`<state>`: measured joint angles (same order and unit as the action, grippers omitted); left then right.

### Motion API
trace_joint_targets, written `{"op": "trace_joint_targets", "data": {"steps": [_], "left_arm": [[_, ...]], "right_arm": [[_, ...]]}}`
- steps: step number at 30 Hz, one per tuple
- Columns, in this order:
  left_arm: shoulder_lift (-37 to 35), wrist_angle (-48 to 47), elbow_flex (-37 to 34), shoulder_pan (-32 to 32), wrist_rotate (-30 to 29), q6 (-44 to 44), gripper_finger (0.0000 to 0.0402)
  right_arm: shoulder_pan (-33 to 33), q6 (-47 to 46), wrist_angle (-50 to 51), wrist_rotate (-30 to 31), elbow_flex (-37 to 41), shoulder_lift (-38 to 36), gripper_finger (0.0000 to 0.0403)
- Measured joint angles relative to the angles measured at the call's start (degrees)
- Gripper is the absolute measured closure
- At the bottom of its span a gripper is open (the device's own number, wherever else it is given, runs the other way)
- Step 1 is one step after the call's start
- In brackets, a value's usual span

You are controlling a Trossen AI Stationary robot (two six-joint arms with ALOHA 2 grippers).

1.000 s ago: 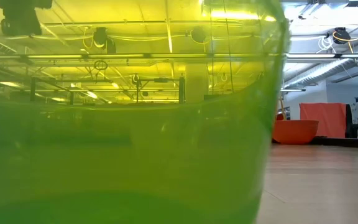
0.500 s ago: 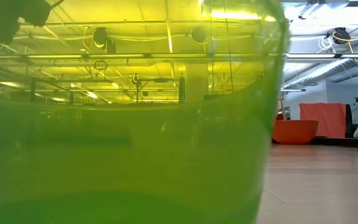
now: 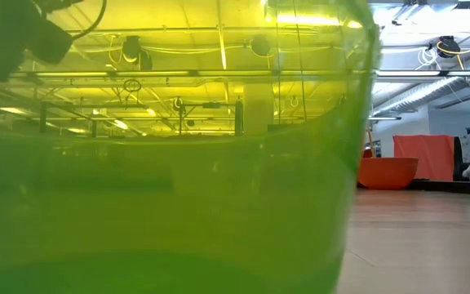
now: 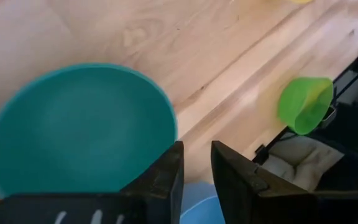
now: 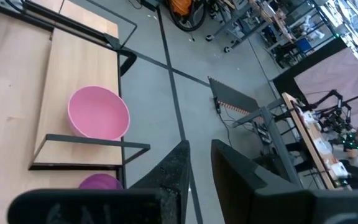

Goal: Place and stack bowls onto a shelf
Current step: Stack the big green bowl into the pink bowl on the shelf

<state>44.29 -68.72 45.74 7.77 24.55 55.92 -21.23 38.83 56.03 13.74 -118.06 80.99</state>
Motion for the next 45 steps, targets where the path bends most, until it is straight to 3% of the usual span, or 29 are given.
{"op": "trace_joint_targets", "data": {"steps": [7, 17, 45], "left_arm": [[0.0, 9.9, -5.7, -8.9, -5.0, 14.9, 0.0316], [2.0, 12.7, -8.0, -17.8, -11.6, 23.4, 0.0316], [23.3, 19.3, -8.0, -27.8, -13.2, 22.7, 0.0316]], "right_arm": [[0.0, 0.0, 0.0, 0.0, 0.0, -0.1, 0.0342], [0.0, 0.0, 0.0, 0.0, 0.0, -0.1, 0.0342], [0.0, -0.6, 0.0, -0.3, 0.0, -0.1, 0.0342]]}}
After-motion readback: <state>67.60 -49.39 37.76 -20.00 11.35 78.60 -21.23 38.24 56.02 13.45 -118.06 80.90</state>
